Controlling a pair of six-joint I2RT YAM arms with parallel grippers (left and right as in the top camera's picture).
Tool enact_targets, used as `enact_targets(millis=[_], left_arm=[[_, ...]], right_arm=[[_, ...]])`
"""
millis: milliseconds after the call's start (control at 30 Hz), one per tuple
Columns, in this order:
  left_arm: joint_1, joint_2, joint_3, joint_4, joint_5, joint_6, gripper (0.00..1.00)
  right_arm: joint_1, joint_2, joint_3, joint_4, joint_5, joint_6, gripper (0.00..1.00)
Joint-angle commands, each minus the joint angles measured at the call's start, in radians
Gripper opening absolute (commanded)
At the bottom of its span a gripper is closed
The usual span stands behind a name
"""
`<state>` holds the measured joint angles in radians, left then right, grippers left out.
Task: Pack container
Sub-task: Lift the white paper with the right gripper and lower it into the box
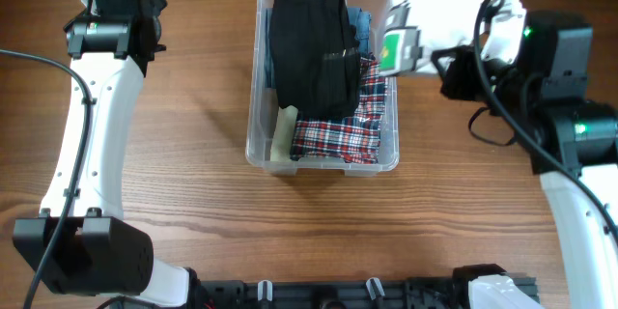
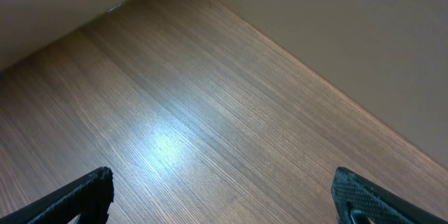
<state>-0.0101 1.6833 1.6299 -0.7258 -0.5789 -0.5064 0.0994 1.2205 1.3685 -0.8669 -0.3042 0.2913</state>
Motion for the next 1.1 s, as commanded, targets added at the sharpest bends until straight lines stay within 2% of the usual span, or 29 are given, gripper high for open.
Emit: enact_targets(millis=[0,233,700,1067], left_arm=[[0.004,0.005,-0.001,0.003,-0.017,0.005,1.00],[0.004,0.005,-0.001,0.002,-0.017,0.005,1.00],[0.004,0.005,-0.001,0.002,-0.017,0.005,1.00],[0.004,0.005,-0.001,0.002,-0.017,0.005,1.00]], right_arm=[[0.071,-0.013,-0.004,-0.006,-0.033,0.045,0.04],[0.201,0.012,-0.031,0.026,-0.034,-0.085,0.04],[0.395,0.152,-0.035,-0.002,-0.032,-0.083,0.04],[0.420,0.296,-0.035,-0.077,0.034,-0.082,0.04]])
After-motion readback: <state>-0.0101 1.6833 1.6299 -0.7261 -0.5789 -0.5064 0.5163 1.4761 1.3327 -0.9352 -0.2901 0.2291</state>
